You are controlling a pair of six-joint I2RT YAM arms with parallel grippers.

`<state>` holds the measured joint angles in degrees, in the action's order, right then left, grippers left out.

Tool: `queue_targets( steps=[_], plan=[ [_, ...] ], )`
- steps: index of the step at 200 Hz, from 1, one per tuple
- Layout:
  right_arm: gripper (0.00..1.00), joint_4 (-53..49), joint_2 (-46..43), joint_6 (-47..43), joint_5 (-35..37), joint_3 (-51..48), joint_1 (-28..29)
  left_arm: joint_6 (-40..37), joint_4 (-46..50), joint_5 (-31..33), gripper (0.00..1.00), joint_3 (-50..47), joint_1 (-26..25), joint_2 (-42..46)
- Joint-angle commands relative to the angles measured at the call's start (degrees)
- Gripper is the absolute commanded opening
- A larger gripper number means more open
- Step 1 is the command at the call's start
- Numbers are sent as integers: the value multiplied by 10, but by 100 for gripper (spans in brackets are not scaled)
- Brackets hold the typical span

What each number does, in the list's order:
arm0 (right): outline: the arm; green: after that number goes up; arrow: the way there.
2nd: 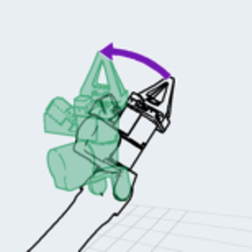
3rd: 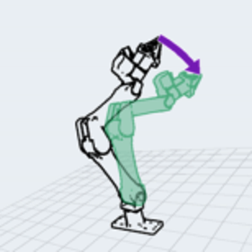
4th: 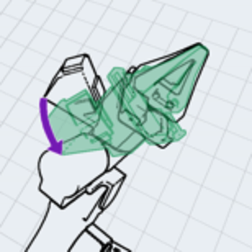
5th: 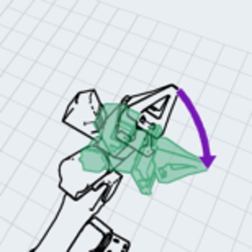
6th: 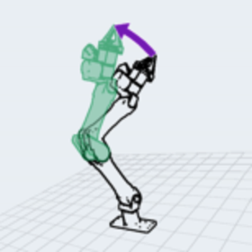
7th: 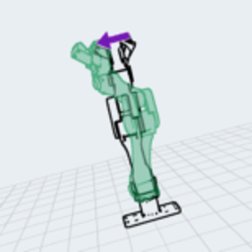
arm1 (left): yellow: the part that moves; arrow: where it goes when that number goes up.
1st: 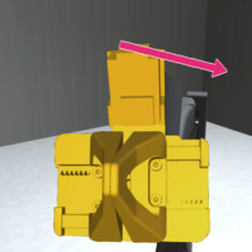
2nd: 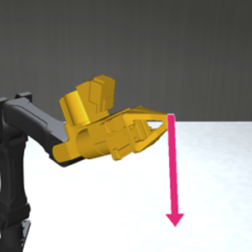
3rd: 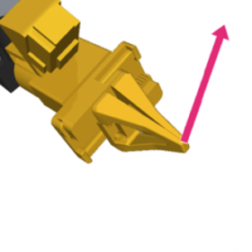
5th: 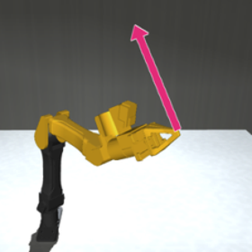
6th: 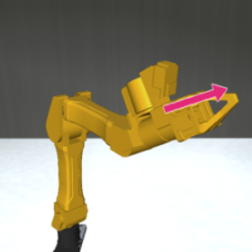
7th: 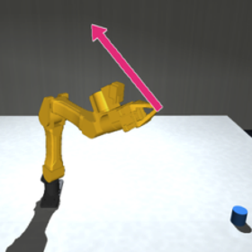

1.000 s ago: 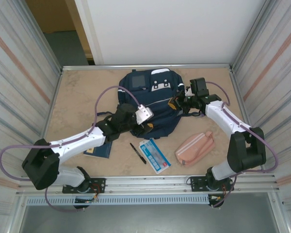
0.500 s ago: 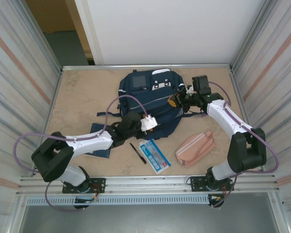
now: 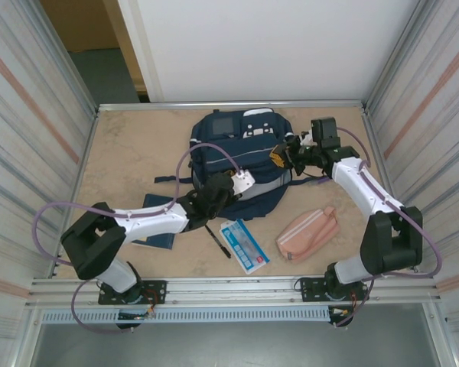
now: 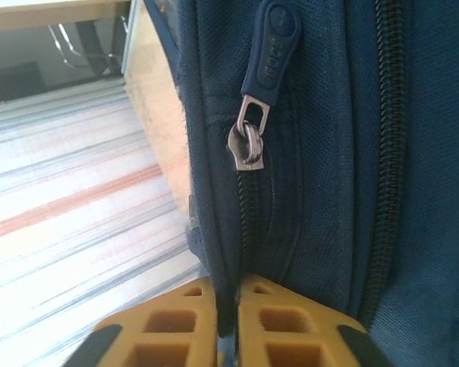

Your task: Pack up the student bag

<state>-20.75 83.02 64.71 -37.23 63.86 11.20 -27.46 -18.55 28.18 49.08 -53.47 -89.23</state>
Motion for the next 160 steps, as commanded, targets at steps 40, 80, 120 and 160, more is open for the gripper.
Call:
queue_targets(
  steps=[40, 80, 120, 160],
  plan=[
    [38, -137, -146, -229, 97, -75, -15, 1, -62, 12, 0, 131, 29, -36],
    [42, -165, -226, -315, 124, -175, -21, -43, -122, 49, 0, 159, 38, -62],
    [43, -157, -220, -363, 95, -233, 7, -17, -118, 79, 0, 175, 40, -68],
    [43, -162, -199, -381, 182, -215, 67, 94, -66, 39, 7, 142, 38, -59]
  ],
)
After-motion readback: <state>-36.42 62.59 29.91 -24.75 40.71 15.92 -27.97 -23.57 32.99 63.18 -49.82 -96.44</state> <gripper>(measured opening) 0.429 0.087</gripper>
